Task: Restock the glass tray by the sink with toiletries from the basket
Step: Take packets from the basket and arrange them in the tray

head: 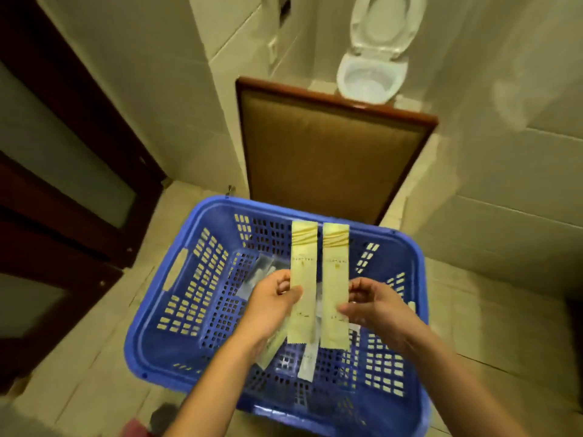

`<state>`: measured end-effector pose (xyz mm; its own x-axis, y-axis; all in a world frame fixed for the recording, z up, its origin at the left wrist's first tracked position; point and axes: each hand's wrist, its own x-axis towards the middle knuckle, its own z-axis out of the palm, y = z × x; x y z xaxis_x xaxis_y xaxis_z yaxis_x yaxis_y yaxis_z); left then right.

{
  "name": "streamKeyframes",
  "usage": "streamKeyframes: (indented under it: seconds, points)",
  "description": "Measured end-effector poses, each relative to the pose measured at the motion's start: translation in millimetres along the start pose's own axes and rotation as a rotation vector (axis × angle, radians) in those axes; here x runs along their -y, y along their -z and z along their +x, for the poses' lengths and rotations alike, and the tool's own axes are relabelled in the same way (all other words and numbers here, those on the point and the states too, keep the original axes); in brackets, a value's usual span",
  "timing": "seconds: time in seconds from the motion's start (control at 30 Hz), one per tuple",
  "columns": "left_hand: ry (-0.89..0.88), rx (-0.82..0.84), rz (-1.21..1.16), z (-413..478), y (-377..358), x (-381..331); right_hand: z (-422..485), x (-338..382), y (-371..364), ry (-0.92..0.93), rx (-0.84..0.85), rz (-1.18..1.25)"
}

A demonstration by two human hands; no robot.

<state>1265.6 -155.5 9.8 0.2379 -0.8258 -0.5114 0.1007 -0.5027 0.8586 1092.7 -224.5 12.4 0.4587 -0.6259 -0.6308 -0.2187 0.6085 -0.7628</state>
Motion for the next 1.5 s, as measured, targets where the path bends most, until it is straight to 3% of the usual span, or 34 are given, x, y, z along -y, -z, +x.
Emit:
streamKeyframes:
  seconds: [0.3, 0.53, 0.9, 1.13, 1.5]
  points:
    - [-0.274, 0.168, 0.216, -65, -95, -71, -105, 27, 38, 0.288, -0.246, 0.070]
    - [-0.475, 0.281, 0.425, -122, -213, -83, -202, -3, 121, 0.354, -0.376, 0.270]
    - [-0.352, 0.663, 0.241, -247, -479, -11, -415, -126, 307, 0.401, -0.657, 0.286]
    - [-0.287, 1.003, 0.284, -354, -621, 43, -537, -238, 367, 0.503, -0.959, 0.654]
    - [-0.137, 1.249, 0.440, -377, -779, 54, -633, -313, 431, 0.222, -1.413, 0.653]
